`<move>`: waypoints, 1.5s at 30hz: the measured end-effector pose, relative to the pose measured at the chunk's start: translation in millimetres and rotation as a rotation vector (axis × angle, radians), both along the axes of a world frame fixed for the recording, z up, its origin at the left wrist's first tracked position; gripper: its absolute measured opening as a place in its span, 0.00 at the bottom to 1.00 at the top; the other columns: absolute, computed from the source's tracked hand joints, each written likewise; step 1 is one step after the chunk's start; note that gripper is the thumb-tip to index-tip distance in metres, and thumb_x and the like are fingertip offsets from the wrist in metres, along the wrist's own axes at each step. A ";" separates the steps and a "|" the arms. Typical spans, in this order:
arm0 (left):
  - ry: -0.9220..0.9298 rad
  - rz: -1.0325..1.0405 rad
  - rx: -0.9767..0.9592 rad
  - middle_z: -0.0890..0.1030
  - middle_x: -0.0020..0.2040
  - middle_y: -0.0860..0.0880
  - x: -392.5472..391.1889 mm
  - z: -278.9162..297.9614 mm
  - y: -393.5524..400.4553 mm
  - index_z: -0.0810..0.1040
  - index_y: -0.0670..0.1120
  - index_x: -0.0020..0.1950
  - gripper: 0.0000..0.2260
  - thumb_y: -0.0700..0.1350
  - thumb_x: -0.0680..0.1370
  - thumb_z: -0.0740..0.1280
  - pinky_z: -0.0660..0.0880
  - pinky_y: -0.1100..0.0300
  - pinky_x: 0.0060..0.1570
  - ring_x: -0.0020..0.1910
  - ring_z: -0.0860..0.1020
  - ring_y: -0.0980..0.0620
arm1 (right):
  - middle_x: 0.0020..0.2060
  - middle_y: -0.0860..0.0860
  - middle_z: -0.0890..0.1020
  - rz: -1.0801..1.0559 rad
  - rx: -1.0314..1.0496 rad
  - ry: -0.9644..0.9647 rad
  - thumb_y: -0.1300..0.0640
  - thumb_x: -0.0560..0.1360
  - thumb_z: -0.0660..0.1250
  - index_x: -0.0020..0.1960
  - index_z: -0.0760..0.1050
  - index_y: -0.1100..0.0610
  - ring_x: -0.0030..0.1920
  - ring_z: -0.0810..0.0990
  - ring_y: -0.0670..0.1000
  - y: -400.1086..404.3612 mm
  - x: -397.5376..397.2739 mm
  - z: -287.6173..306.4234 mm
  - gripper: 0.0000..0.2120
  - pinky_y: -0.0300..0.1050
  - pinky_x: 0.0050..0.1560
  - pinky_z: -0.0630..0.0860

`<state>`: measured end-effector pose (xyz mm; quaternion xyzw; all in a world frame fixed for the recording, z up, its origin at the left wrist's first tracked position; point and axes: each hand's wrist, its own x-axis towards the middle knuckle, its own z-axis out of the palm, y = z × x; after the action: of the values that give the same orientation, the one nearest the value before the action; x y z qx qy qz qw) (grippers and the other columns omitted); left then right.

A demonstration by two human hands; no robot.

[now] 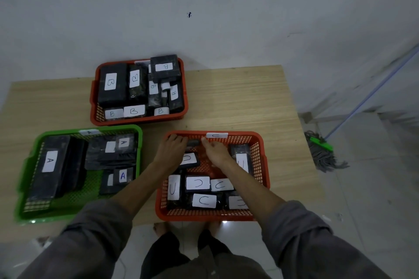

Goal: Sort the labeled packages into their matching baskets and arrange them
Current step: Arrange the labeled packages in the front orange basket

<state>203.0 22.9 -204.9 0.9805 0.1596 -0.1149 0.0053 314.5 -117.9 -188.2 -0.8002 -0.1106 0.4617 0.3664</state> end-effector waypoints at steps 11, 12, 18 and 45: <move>-0.101 0.022 -0.418 0.71 0.71 0.47 -7.3 8.8 -9.1 0.66 0.49 0.73 0.29 0.58 0.75 0.68 0.68 0.52 0.68 0.69 0.70 0.48 | 0.50 0.51 0.79 -0.276 0.082 0.291 0.65 0.78 0.68 0.67 0.70 0.57 0.50 0.83 0.51 -42.0 23.6 -8.8 0.19 0.43 0.45 0.84; -0.026 0.000 -0.368 0.72 0.70 0.47 -10.5 9.1 -4.5 0.66 0.48 0.73 0.30 0.57 0.75 0.69 0.68 0.52 0.68 0.68 0.70 0.48 | 0.50 0.49 0.79 -0.240 0.071 0.270 0.66 0.78 0.68 0.69 0.69 0.57 0.50 0.82 0.50 -46.1 22.7 -11.8 0.21 0.43 0.45 0.83; 0.188 -0.045 -0.233 0.73 0.69 0.46 -11.3 3.8 -1.9 0.66 0.45 0.71 0.28 0.51 0.74 0.71 0.66 0.53 0.70 0.67 0.72 0.47 | 0.64 0.55 0.77 0.054 -0.050 -0.071 0.61 0.77 0.70 0.73 0.66 0.56 0.61 0.79 0.56 -55.4 14.9 -22.9 0.27 0.48 0.58 0.79; -0.017 0.111 -0.226 0.66 0.71 0.42 0.9 -25.4 -21.5 0.64 0.46 0.76 0.28 0.42 0.76 0.68 0.67 0.43 0.70 0.70 0.66 0.41 | 0.72 0.58 0.62 0.612 -0.298 -0.583 0.52 0.74 0.72 0.75 0.62 0.53 0.68 0.70 0.59 -76.5 9.0 -30.2 0.34 0.56 0.63 0.75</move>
<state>203.9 1.4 -230.3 0.9642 0.1998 -0.1234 0.1234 323.5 -194.4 -218.4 -0.8714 -0.3732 0.3150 0.0471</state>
